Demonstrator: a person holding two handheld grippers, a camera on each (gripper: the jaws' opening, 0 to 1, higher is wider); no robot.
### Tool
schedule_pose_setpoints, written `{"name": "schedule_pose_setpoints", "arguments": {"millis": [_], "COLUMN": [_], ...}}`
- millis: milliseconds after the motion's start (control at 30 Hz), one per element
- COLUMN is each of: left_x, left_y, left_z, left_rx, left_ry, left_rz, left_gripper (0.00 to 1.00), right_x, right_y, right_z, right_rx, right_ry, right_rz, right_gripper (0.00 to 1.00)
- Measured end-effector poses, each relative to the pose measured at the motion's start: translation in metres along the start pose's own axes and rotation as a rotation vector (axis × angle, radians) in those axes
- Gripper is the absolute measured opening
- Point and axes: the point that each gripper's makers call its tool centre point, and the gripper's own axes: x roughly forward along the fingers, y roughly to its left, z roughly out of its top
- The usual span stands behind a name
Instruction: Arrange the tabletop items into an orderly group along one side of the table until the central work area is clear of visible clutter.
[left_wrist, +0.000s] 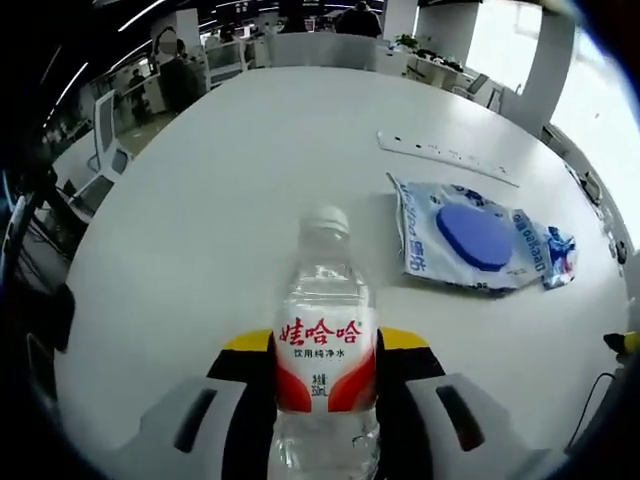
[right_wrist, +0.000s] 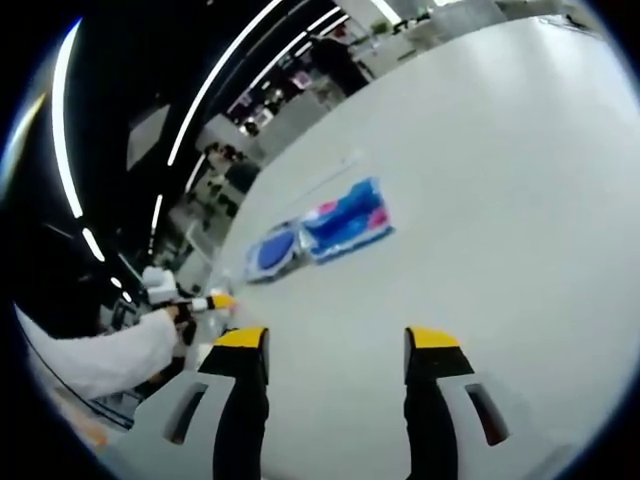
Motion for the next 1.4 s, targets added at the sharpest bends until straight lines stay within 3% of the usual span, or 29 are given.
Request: {"name": "schedule_pose_setpoints", "arguments": {"millis": [300,633,733,1067,1233,1400], "left_x": [-0.023,-0.064,-0.081,-0.129,-0.153,-0.17], "left_y": [0.002,-0.005,-0.013,-0.045,-0.073,-0.099], "left_z": [0.019,0.039,0.047,0.069,0.076,0.079], "left_rx": [-0.049,-0.086,-0.109,-0.072,-0.061,-0.038], "left_ry": [-0.096,-0.226,-0.28,-0.398,-0.45,-0.473], "left_rz": [-0.006,-0.027,-0.054,-0.132,-0.201,-0.261], "left_gripper": [0.36,0.36,0.36,0.36,0.36,0.37], "right_x": [-0.001,-0.005,-0.005,-0.005,0.001,0.01], "right_y": [0.007,0.019,0.022,0.043,0.072,0.103], "right_z": [0.003,0.002,0.001,0.001,0.0,0.003], "right_rx": [-0.003,-0.022,-0.031,-0.083,-0.199,-0.247], "right_ry": [-0.019,-0.033,-0.036,-0.032,-0.007,0.005], "right_rz": [0.018,0.049,0.061,0.11,0.172,0.241], "right_gripper": [0.52,0.52,0.52,0.52,0.53,0.54]}}
